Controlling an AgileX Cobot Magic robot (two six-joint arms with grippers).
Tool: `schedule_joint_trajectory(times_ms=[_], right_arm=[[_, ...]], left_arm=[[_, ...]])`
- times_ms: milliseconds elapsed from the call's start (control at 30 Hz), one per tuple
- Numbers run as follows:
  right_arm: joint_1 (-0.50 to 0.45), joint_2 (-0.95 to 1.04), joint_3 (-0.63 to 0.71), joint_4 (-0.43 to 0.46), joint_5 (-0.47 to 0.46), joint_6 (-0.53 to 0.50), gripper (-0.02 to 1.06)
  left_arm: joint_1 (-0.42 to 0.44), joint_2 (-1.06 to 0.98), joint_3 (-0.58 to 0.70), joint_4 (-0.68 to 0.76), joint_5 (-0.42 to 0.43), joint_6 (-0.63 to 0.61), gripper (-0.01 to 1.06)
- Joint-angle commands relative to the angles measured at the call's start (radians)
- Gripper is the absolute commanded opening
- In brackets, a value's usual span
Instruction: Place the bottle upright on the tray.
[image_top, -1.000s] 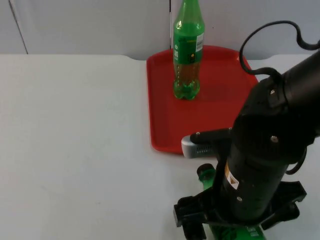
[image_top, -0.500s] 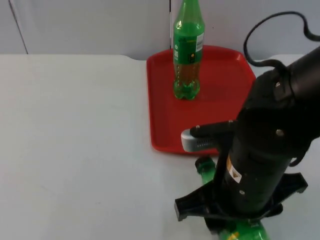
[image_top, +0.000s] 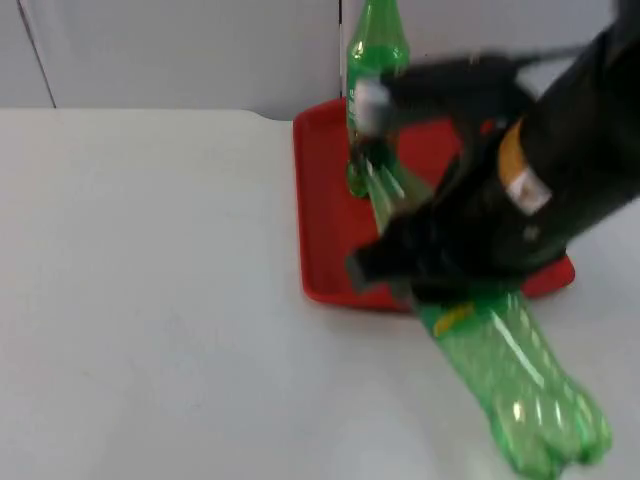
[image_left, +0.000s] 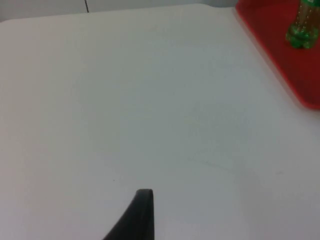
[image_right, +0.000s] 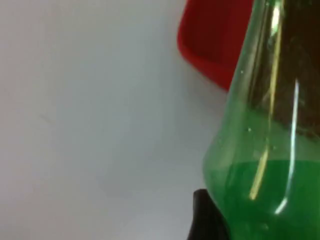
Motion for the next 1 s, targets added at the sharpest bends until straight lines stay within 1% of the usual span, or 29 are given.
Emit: schedule_joint_trajectory(times_ms=[0, 100, 133, 167, 267, 333, 367, 433, 500, 533, 567, 633, 667, 700, 767, 800, 833, 867, 900, 967], right_arm=[[-0.005, -0.061, -0.003, -0.069, -0.034, -0.011, 0.0], [-0.005, -0.174, -0.003, -0.2, -0.074, -0.011, 0.0], [-0.005, -0.23, -0.003, -0.27, -0.092, -0.011, 0.0], [-0.005, -0.23, -0.003, -0.27, -0.092, -0.011, 0.0], [-0.005, -0.33, -0.003, -0.388, -0.121, -0.009, 0.0], [-0.005, -0.38, -0.003, -0.47, -0.123, -0.001, 0.0], [-0.005, -0.38, -0.003, -0.47, -0.123, -0.001, 0.0], [-0.005, -0.42, -0.003, -0.562, -0.116, 0.039, 0.0], [-0.009, -0.445, -0.003, -0.708, -0.101, 0.146, 0.0], [-0.009, -0.445, -0.003, -0.708, -0.101, 0.146, 0.0], [-0.02, -0.452, -0.003, -0.783, -0.094, 0.252, 0.0], [-0.051, -0.456, -0.003, -0.973, -0.084, 0.512, 0.0], [-0.073, -0.456, -0.003, -1.052, -0.081, 0.62, 0.0], [-0.073, -0.456, -0.003, -1.052, -0.081, 0.62, 0.0], [-0.11, -0.456, 0.003, -1.223, -0.085, 0.856, 0.0], [-0.124, -0.456, 0.006, -1.223, -0.076, 0.925, 0.0], [-0.135, -0.456, 0.006, -1.223, -0.047, 0.964, 0.0], [-0.142, -0.456, 0.013, -1.223, -0.023, 0.966, 0.0], [-0.142, -0.456, 0.013, -1.223, -0.023, 0.966, 0.0], [-0.147, -0.456, 0.029, -1.223, 0.039, 0.979, 0.0]], left_arm=[[-0.003, -0.004, 0.003, 0.006, -0.002, -0.005, 1.02], [-0.003, -0.004, 0.003, 0.006, -0.002, -0.005, 1.02], [-0.003, -0.004, 0.003, 0.006, -0.002, -0.005, 1.02], [-0.003, -0.004, 0.003, 0.006, -0.002, -0.005, 1.02], [-0.003, -0.004, 0.003, 0.006, -0.002, -0.005, 1.02], [-0.003, -0.004, 0.003, 0.006, -0.002, -0.005, 1.02], [-0.003, -0.004, 0.003, 0.006, -0.002, -0.005, 1.02], [-0.003, -0.004, 0.003, 0.006, -0.002, -0.005, 1.02], [-0.003, -0.004, 0.003, 0.006, -0.002, -0.005, 1.02], [-0.003, -0.004, 0.003, 0.006, -0.002, -0.005, 1.02], [-0.003, -0.004, 0.003, 0.006, -0.002, -0.005, 1.02], [-0.003, -0.004, 0.003, 0.006, -0.002, -0.005, 1.02], [-0.003, -0.004, 0.003, 0.006, -0.002, -0.005, 1.02], [-0.003, -0.004, 0.003, 0.006, -0.002, -0.005, 1.02], [-0.003, -0.004, 0.003, 0.006, -0.002, -0.005, 1.02], [-0.003, -0.004, 0.003, 0.006, -0.002, -0.005, 1.02], [-0.003, -0.004, 0.003, 0.006, -0.002, -0.005, 1.02], [-0.003, -0.004, 0.003, 0.006, -0.002, -0.005, 1.02], [-0.003, -0.004, 0.003, 0.006, -0.002, -0.005, 1.02], [-0.003, -0.004, 0.003, 0.006, -0.002, -0.005, 1.02]])
